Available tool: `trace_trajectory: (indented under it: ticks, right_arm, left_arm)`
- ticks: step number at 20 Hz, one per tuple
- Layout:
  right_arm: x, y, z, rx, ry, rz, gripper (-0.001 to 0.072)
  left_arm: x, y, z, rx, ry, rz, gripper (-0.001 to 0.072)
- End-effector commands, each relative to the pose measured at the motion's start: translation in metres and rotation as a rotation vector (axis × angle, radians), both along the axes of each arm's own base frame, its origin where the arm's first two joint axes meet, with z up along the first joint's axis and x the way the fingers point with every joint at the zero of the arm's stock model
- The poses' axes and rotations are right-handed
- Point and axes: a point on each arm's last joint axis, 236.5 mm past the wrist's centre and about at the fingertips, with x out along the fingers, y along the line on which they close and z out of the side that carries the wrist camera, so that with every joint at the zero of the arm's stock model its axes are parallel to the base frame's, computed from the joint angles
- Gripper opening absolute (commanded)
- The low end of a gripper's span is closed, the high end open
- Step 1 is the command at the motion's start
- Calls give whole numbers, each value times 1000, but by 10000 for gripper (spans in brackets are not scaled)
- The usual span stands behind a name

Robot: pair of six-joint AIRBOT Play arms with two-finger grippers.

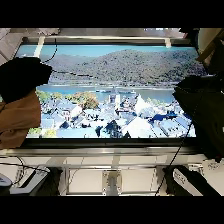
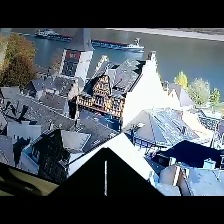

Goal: Fold the clothes and pants, and hang the long-sleeved shirts on hangers.

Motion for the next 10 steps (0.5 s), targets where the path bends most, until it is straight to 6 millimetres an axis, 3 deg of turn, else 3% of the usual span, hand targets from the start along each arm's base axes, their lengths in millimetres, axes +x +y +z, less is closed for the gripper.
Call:
trace_trajectory:
  ticks: [1, 3, 6, 8, 10]
  right_arm:
    - [0, -2, -1, -11, 1, -5, 32]
    - [0, -2, -1, -11, 1, -5, 32]
    - [0, -2, -1, -11, 1, -5, 32]
    - [0, -2, -1, -10, 1, -5, 32]
    - [0, -2, -1, -10, 1, -6, 32]
  left_arm:
    - [-35, 14, -26, -88, -46, 134, 706]
    - [-50, 19, -43, -139, -68, 202, 706]
    - [-55, 36, -61, -138, -103, 246, 705]
    - [-48, 48, -71, -122, -137, 252, 703]
    - [-28, 54, -81, -141, -234, 272, 702]
